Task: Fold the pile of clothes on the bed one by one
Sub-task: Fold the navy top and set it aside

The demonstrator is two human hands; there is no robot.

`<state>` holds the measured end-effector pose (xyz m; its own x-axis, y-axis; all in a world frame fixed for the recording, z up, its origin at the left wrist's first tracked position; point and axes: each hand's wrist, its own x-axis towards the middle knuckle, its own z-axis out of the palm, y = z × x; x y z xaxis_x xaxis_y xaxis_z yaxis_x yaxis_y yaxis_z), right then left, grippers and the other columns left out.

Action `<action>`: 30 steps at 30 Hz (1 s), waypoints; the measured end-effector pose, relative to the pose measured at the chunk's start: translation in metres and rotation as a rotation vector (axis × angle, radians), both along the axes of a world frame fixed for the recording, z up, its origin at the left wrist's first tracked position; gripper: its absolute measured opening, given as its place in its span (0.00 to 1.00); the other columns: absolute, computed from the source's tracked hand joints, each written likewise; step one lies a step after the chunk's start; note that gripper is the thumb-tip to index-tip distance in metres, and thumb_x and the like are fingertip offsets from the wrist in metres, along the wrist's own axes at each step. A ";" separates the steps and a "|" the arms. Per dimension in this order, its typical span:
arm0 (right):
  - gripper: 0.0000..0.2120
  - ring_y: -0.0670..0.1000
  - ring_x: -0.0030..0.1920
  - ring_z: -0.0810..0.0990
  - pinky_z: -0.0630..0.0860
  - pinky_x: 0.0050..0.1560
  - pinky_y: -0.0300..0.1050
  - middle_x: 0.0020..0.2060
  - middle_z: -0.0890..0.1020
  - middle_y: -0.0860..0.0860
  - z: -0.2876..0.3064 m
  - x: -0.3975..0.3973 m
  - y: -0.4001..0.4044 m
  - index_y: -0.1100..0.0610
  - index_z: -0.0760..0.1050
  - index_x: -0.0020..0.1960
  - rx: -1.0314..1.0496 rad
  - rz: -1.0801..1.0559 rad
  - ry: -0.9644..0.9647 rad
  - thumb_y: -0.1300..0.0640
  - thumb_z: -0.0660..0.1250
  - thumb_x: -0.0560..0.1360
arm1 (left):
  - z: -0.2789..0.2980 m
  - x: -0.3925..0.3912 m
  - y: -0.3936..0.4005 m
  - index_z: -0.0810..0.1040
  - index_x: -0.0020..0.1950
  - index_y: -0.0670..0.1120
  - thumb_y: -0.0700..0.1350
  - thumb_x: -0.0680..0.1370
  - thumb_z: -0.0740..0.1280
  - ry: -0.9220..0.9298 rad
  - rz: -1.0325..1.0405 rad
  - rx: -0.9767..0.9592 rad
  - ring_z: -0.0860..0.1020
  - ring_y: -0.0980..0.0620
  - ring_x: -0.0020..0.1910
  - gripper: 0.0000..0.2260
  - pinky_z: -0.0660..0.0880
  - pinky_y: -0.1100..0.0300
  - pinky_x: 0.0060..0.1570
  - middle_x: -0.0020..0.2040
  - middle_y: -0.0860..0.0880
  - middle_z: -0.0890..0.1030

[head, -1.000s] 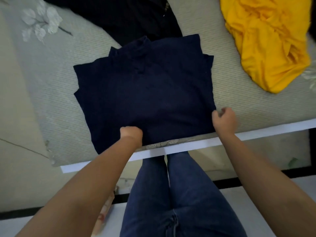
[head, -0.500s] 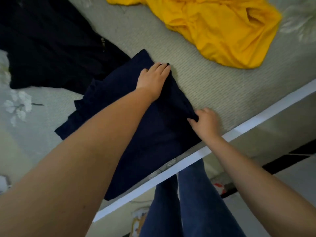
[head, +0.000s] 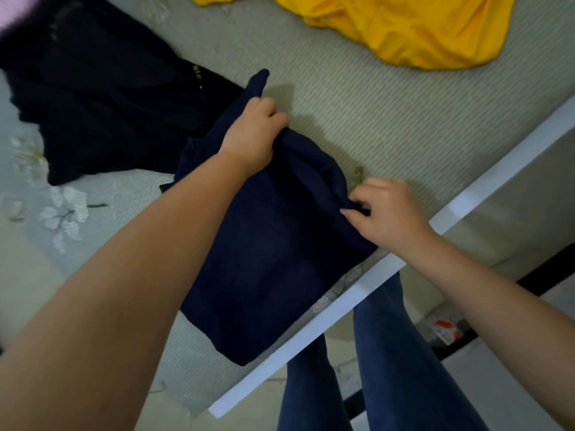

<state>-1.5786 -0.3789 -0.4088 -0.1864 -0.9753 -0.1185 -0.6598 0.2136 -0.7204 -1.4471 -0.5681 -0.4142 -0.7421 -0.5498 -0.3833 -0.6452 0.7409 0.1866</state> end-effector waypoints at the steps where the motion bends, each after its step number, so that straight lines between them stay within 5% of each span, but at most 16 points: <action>1: 0.06 0.57 0.28 0.78 0.73 0.36 0.49 0.26 0.77 0.59 0.008 0.015 0.004 0.66 0.79 0.33 -0.045 0.032 0.041 0.63 0.71 0.62 | 0.008 0.021 0.007 0.75 0.55 0.37 0.30 0.73 0.61 0.101 0.026 -0.007 0.67 0.40 0.56 0.13 0.70 0.49 0.46 0.56 0.36 0.71; 5: 0.04 0.57 0.25 0.77 0.76 0.27 0.48 0.25 0.77 0.58 0.038 0.093 0.023 0.65 0.78 0.30 -0.084 0.085 0.125 0.65 0.73 0.58 | 0.038 0.111 0.037 0.78 0.48 0.35 0.27 0.67 0.64 0.354 0.088 -0.101 0.69 0.39 0.50 0.12 0.74 0.46 0.42 0.50 0.33 0.75; 11: 0.12 0.53 0.21 0.73 0.69 0.20 0.36 0.23 0.75 0.54 0.048 0.230 0.057 0.61 0.75 0.26 -0.022 0.114 0.152 0.69 0.78 0.51 | 0.044 0.233 0.063 0.73 0.49 0.39 0.28 0.68 0.65 0.425 0.061 -0.160 0.67 0.41 0.48 0.12 0.74 0.45 0.40 0.47 0.34 0.77; 14: 0.17 0.49 0.19 0.70 0.61 0.18 0.31 0.21 0.73 0.51 0.025 0.286 0.066 0.58 0.71 0.22 0.053 0.135 0.214 0.69 0.78 0.42 | 0.024 0.283 0.072 0.74 0.46 0.36 0.26 0.64 0.67 0.397 -0.030 -0.181 0.65 0.44 0.46 0.13 0.77 0.47 0.35 0.49 0.40 0.73; 19: 0.20 0.47 0.21 0.72 0.64 0.16 0.31 0.22 0.74 0.49 -0.030 0.337 0.089 0.55 0.73 0.22 0.226 0.224 0.332 0.66 0.79 0.36 | -0.027 0.346 0.112 0.80 0.44 0.32 0.24 0.61 0.71 0.192 0.114 -0.053 0.79 0.36 0.41 0.13 0.79 0.48 0.36 0.43 0.33 0.80; 21: 0.20 0.48 0.21 0.73 0.64 0.17 0.32 0.23 0.75 0.51 -0.042 0.343 0.096 0.58 0.72 0.23 0.209 0.189 0.325 0.71 0.77 0.38 | -0.037 0.359 0.123 0.78 0.53 0.35 0.30 0.72 0.66 0.119 0.329 -0.004 0.76 0.36 0.49 0.11 0.76 0.47 0.45 0.51 0.34 0.78; 23: 0.19 0.51 0.22 0.73 0.65 0.18 0.32 0.23 0.74 0.53 -0.047 0.344 0.099 0.60 0.72 0.25 0.161 0.158 0.306 0.75 0.75 0.40 | -0.044 0.367 0.130 0.77 0.56 0.34 0.30 0.71 0.65 0.156 0.364 -0.026 0.76 0.33 0.50 0.13 0.75 0.44 0.47 0.53 0.32 0.77; 27: 0.18 0.54 0.26 0.74 0.71 0.24 0.38 0.26 0.75 0.55 -0.042 0.345 0.103 0.62 0.73 0.29 0.101 0.115 0.325 0.73 0.77 0.46 | -0.052 0.369 0.134 0.73 0.56 0.34 0.26 0.65 0.64 0.325 0.181 -0.187 0.77 0.29 0.48 0.19 0.74 0.39 0.49 0.51 0.28 0.77; 30: 0.27 0.60 0.47 0.76 0.78 0.41 0.53 0.41 0.80 0.61 -0.033 0.352 0.101 0.64 0.73 0.46 0.146 -0.018 0.375 0.59 0.81 0.52 | -0.051 0.363 0.140 0.75 0.58 0.34 0.31 0.68 0.57 0.334 -0.122 -0.179 0.75 0.28 0.54 0.19 0.71 0.34 0.52 0.55 0.31 0.77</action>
<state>-1.2269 -0.2775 -0.4415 -0.2597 -0.9495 -0.1758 -0.8666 0.3095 -0.3915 -1.0837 -0.4279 -0.4653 -0.8737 -0.4863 -0.0158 -0.4762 0.8480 0.2327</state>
